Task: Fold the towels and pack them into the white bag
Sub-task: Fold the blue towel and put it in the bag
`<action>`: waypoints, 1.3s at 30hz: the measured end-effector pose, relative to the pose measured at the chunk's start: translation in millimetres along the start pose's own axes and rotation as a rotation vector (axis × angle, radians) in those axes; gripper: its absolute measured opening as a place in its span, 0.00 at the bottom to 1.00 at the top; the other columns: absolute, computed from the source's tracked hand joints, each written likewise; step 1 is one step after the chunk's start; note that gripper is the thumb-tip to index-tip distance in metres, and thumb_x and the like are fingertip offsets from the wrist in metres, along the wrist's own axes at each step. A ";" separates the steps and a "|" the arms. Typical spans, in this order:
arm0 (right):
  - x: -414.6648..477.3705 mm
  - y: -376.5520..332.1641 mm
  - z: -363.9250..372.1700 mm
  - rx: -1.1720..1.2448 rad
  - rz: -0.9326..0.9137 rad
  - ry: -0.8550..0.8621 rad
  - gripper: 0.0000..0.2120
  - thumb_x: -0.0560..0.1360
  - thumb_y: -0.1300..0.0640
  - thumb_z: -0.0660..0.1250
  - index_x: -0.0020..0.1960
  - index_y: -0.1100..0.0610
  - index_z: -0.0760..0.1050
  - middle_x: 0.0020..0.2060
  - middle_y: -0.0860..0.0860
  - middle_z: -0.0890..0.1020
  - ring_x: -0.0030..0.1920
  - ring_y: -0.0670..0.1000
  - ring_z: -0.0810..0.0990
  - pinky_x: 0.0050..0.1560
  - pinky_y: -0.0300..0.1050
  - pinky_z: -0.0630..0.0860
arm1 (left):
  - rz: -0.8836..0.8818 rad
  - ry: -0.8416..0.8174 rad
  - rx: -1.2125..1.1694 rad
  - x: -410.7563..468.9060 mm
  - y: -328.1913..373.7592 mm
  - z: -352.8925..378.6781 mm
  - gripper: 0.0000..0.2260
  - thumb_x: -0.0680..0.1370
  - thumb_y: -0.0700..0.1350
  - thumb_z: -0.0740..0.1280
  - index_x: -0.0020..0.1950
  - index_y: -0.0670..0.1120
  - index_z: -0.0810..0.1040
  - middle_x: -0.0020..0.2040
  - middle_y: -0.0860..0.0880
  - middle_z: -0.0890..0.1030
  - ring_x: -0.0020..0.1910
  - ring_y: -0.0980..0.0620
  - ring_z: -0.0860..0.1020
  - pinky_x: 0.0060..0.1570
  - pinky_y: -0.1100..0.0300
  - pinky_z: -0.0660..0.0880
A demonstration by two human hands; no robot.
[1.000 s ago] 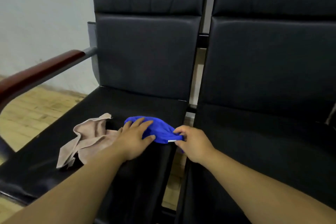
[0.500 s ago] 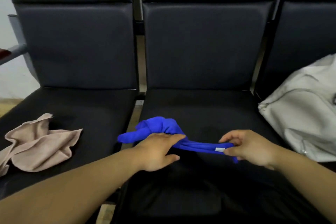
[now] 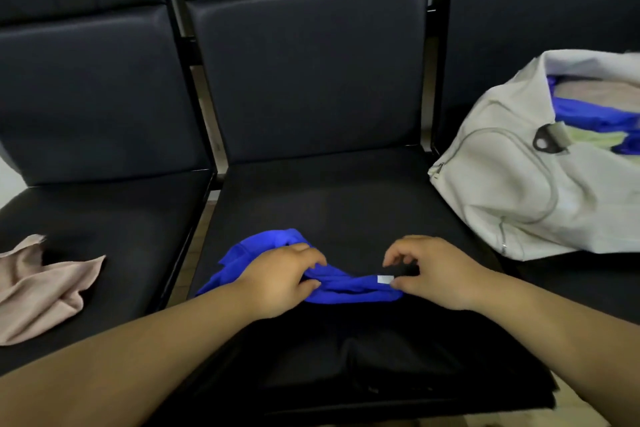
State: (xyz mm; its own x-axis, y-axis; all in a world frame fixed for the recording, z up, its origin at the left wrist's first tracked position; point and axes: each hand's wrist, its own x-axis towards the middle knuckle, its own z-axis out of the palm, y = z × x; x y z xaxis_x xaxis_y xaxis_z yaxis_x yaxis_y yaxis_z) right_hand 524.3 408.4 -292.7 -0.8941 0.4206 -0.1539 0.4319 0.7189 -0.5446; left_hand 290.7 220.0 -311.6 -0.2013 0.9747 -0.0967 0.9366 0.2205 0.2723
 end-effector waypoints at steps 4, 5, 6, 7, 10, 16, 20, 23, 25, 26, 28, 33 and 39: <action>-2.8 6.4 7.2 -0.052 -0.002 -0.073 0.11 0.73 0.52 0.75 0.54 0.42 0.80 0.48 0.38 0.81 0.49 0.39 0.79 0.53 0.38 0.77 | 0.029 -0.012 0.045 5.5 5.4 4.4 0.16 0.80 0.53 0.67 0.68 0.57 0.75 0.61 0.59 0.78 0.63 0.58 0.72 0.63 0.61 0.68; -2.3 7.1 7.6 -0.044 0.011 -0.043 0.10 0.74 0.53 0.75 0.53 0.42 0.80 0.46 0.38 0.82 0.48 0.40 0.80 0.53 0.41 0.78 | 0.032 -0.024 0.074 6.7 5.4 6.4 0.16 0.80 0.54 0.67 0.68 0.58 0.75 0.62 0.60 0.78 0.64 0.57 0.71 0.64 0.59 0.66; -1.3 6.4 6.9 -0.006 0.026 -0.014 0.09 0.74 0.53 0.75 0.51 0.42 0.81 0.44 0.39 0.83 0.46 0.40 0.81 0.53 0.42 0.79 | 0.026 -0.027 0.088 7.6 4.7 7.8 0.16 0.80 0.54 0.67 0.68 0.58 0.75 0.62 0.60 0.78 0.64 0.57 0.70 0.65 0.58 0.65; 0.3 5.7 4.9 0.050 0.047 0.002 0.08 0.73 0.54 0.76 0.49 0.42 0.81 0.42 0.41 0.83 0.44 0.41 0.82 0.52 0.42 0.79 | 0.015 -0.022 0.082 8.8 3.2 8.3 0.14 0.80 0.54 0.67 0.66 0.59 0.76 0.61 0.61 0.78 0.63 0.57 0.70 0.64 0.58 0.65; 3.4 2.8 -4.6 0.220 0.094 0.026 0.07 0.72 0.56 0.78 0.45 0.45 0.83 0.39 0.47 0.85 0.40 0.46 0.83 0.50 0.44 0.80 | -0.006 -0.017 0.036 11.0 -0.4 6.7 0.08 0.80 0.53 0.68 0.59 0.58 0.78 0.54 0.62 0.79 0.59 0.60 0.71 0.64 0.56 0.67; 7.2 -7.9 -10.4 0.433 0.182 0.152 0.04 0.74 0.58 0.76 0.42 0.51 0.84 0.33 0.45 0.84 0.34 0.44 0.80 0.43 0.40 0.78 | -0.007 -0.004 -0.029 9.7 1.4 8.7 0.06 0.78 0.57 0.69 0.51 0.57 0.79 0.47 0.59 0.78 0.53 0.60 0.71 0.58 0.57 0.69; 12.3 -16.7 -10.4 0.699 0.250 0.187 0.04 0.75 0.65 0.72 0.44 0.57 0.82 0.40 0.55 0.86 0.43 0.54 0.85 0.50 0.49 0.85 | -0.035 0.051 -0.152 12.2 5.0 0.7 0.06 0.79 0.50 0.69 0.44 0.56 0.75 0.41 0.58 0.77 0.47 0.59 0.73 0.52 0.56 0.73; 12.8 -22.4 -19.0 0.854 0.275 0.132 0.06 0.74 0.69 0.73 0.45 0.59 0.81 0.42 0.57 0.85 0.43 0.52 0.85 0.50 0.50 0.84 | -0.110 0.091 -0.365 12.5 10.0 -19.3 0.05 0.79 0.47 0.71 0.43 0.52 0.78 0.35 0.58 0.79 0.35 0.59 0.75 0.39 0.64 0.72; 11.0 -25.0 -26.8 0.859 0.258 0.098 0.06 0.73 0.69 0.74 0.46 0.60 0.81 0.42 0.57 0.85 0.43 0.52 0.85 0.50 0.49 0.84 | -0.134 0.091 -0.449 11.0 12.6 -35.3 0.04 0.78 0.47 0.72 0.44 0.53 0.80 0.36 0.58 0.81 0.35 0.60 0.77 0.39 0.66 0.73; 9.9 -26.3 -30.2 0.836 0.245 0.088 0.06 0.73 0.69 0.74 0.47 0.60 0.82 0.42 0.57 0.86 0.44 0.52 0.86 0.50 0.48 0.84 | -0.133 0.082 -0.480 9.6 13.5 -42.0 0.04 0.78 0.46 0.73 0.44 0.53 0.80 0.36 0.57 0.82 0.36 0.60 0.79 0.41 0.65 0.74; 7.7 -29.4 -36.2 0.762 0.224 0.095 0.08 0.73 0.68 0.75 0.48 0.57 0.83 0.43 0.56 0.87 0.45 0.51 0.86 0.48 0.46 0.83 | -0.126 0.062 -0.500 4.7 16.8 -53.5 0.05 0.76 0.44 0.75 0.45 0.53 0.80 0.37 0.55 0.84 0.38 0.59 0.81 0.47 0.62 0.76; 3.6 -35.8 -43.4 0.799 0.177 0.246 0.08 0.76 0.67 0.72 0.49 0.55 0.82 0.44 0.58 0.86 0.49 0.54 0.87 0.52 0.48 0.84 | -0.116 0.077 -0.482 -3.5 22.1 -71.4 0.10 0.73 0.45 0.78 0.47 0.56 0.79 0.38 0.56 0.84 0.42 0.57 0.82 0.59 0.62 0.71; -2.6 -45.3 -50.5 1.120 0.112 0.341 0.09 0.78 0.71 0.67 0.49 0.58 0.80 0.43 0.54 0.84 0.48 0.54 0.85 0.53 0.51 0.83 | -0.033 0.155 -0.556 -16.1 33.2 -81.9 0.16 0.80 0.40 0.68 0.60 0.60 0.74 0.41 0.53 0.76 0.34 0.59 0.73 0.40 0.65 0.73</action>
State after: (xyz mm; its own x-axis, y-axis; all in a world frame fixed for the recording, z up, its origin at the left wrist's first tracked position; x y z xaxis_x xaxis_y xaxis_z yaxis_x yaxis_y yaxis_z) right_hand 513.0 402.8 -226.0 -0.7065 0.6990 -0.1109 0.0092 -0.1476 -0.9890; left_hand 301.6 214.6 -222.6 -0.3070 0.9516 0.0165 0.6461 0.1956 0.7378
